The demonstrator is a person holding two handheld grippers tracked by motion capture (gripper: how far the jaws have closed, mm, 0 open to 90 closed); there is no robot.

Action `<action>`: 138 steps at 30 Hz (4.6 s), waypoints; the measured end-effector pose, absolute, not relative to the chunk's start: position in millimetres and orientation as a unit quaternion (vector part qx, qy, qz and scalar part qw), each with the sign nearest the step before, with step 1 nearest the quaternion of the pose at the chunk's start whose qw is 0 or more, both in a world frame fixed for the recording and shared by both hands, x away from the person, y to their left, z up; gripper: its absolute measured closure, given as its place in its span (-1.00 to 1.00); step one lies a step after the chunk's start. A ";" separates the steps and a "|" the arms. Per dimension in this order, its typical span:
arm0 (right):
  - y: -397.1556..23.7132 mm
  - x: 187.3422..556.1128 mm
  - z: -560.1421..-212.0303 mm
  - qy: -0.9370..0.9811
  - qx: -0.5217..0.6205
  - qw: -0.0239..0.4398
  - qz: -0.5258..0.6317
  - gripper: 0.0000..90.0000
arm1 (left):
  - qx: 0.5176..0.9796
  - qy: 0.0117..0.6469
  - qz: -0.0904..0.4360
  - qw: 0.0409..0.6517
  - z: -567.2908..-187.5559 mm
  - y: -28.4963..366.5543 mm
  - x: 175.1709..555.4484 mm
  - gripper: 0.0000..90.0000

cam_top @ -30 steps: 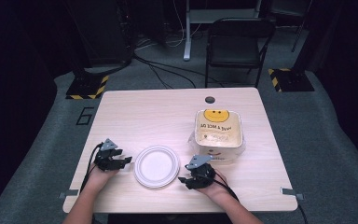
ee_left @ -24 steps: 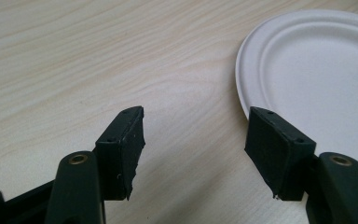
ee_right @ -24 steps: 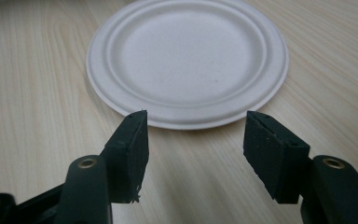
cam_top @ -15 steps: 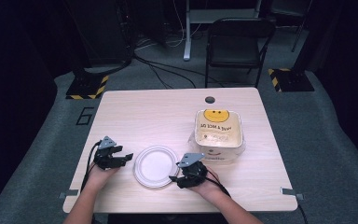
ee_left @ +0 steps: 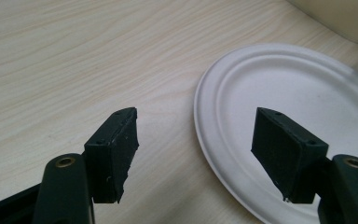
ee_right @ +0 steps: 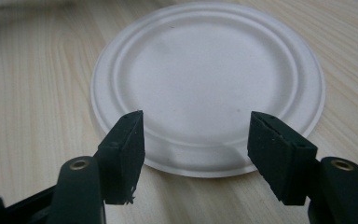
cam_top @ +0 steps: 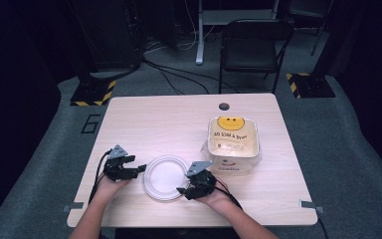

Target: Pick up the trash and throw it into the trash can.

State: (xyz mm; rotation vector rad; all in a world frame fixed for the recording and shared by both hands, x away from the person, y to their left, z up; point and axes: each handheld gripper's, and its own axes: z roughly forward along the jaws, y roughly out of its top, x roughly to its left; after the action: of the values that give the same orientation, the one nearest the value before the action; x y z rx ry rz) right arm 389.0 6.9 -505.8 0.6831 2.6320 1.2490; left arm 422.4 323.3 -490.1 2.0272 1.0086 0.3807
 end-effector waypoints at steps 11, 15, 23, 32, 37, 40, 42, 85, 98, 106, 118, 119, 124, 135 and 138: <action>9.3 390.4 -513.4 0.876 0.231 0.082 0.415 -0.25 | 0.820 0.384 0.137 0.401 -492.9 309.6 421.7 -0.33; 9.1 390.3 -515.0 0.877 0.227 0.085 0.414 -0.25 | 0.821 0.383 0.129 0.403 -493.9 307.4 421.9 -0.32; 9.3 389.1 -517.8 0.879 0.227 0.085 0.411 -0.25 | 0.820 0.389 0.106 0.407 -495.0 303.6 423.1 -0.18; 11.2 386.8 -519.7 0.881 0.225 0.083 0.407 -0.25 | 0.813 0.401 0.074 0.417 -496.9 300.3 426.1 -0.02; 11.3 387.0 -520.0 0.881 0.225 0.082 0.408 -0.24 | 0.812 0.401 0.067 0.418 -498.4 294.6 427.9 0.15; 11.1 387.0 -520.2 0.880 0.225 0.082 0.410 -0.24 | 0.812 0.400 0.071 0.420 -497.5 292.4 428.1 0.21; 11.3 386.8 -520.6 0.880 0.225 0.082 0.410 -0.24 | 0.810 0.400 0.072 0.423 -496.0 292.8 428.3 0.30; -8.7 360.9 -491.5 0.882 0.191 0.078 0.423 -0.21 | 0.797 0.358 0.049 0.484 -436.0 278.7 419.5 0.82; -10.0 355.4 -491.9 0.873 0.185 0.081 0.445 -0.20 | 0.804 0.360 0.075 0.468 -408.8 272.0 425.1 0.82; -6.0 350.8 -496.0 0.880 0.175 0.085 0.434 -0.20 | 0.810 0.353 0.096 0.458 -382.9 263.4 429.1 0.82; -1.2 347.7 -498.6 0.882 0.165 0.092 0.431 -0.19 | 0.812 0.343 0.128 0.453 -340.2 248.1 435.8 0.81; -1.1 347.2 -498.3 0.882 0.165 0.095 0.431 -0.19 | 0.812 0.343 0.131 0.453 -336.4 246.2 436.4 0.82; -1.9 347.2 -498.4 0.880 0.170 0.092 0.435 -0.20 | 0.810 0.342 0.138 0.456 -317.6 235.0 438.1 0.81; -2.3 346.1 -498.1 0.879 0.168 0.092 0.437 -0.20 | 0.808 0.324 0.154 0.466 -283.6 209.0 443.5 0.81; -1.8 346.2 -498.9 0.880 0.160 0.092 0.437 -0.20 | 0.810 0.318 0.154 0.468 -277.2 198.8 445.5 0.82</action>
State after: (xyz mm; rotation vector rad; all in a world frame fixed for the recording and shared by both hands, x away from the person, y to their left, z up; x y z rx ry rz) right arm 346.2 -1.8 -498.9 0.4766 2.6143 1.2980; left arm 445.5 198.8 -277.2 1.9856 0.7810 0.3774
